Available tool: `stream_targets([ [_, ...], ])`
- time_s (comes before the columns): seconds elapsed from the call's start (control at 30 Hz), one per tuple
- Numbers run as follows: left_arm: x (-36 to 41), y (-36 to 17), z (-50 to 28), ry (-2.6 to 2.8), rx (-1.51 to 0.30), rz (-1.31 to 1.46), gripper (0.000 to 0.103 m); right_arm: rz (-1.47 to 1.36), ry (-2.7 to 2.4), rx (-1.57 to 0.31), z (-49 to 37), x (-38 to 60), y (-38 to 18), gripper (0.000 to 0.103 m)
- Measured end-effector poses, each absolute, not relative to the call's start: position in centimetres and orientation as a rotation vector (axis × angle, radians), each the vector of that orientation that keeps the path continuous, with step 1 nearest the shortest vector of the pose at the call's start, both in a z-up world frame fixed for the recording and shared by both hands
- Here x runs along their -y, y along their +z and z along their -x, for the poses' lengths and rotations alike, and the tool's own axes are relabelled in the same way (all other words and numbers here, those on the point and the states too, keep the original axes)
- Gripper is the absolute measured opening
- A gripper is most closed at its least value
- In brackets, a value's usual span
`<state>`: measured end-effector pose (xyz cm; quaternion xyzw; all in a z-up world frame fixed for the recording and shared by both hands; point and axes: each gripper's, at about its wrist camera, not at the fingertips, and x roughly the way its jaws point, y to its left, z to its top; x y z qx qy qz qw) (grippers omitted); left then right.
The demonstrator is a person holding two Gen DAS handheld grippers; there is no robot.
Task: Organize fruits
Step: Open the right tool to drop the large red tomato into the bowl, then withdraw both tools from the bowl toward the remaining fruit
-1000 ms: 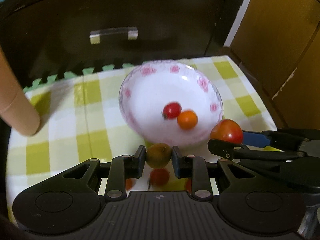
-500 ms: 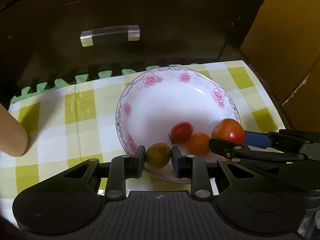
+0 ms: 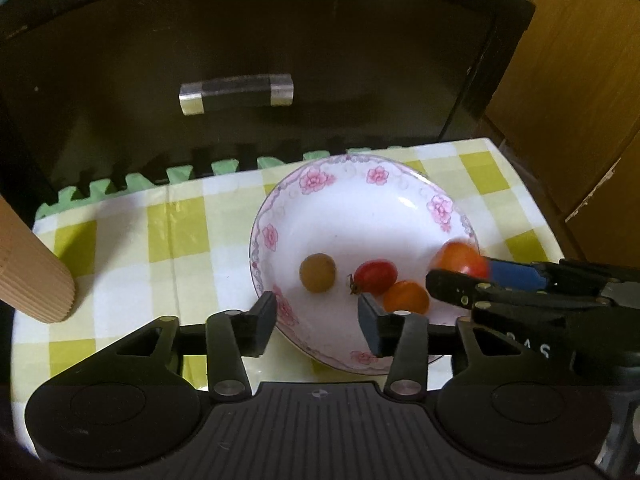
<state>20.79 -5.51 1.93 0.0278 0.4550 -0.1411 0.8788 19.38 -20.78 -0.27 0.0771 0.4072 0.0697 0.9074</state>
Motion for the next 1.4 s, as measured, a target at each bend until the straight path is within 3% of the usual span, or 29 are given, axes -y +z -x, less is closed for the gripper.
stream_targets([
  [0.5, 4.7, 4.1, -17.3, -0.307, -0.904, -0.079, 0.064, -0.165, 0.142, -0.754, -15.9, 20.7, 3.2, 0.042],
  [1.4, 2.6, 3.2, -9.6, -0.317, -0.926, -0.108, 0.070, -0.155, 0.119, -0.864, -7.5, 18.1, 1.7, 0.042],
])
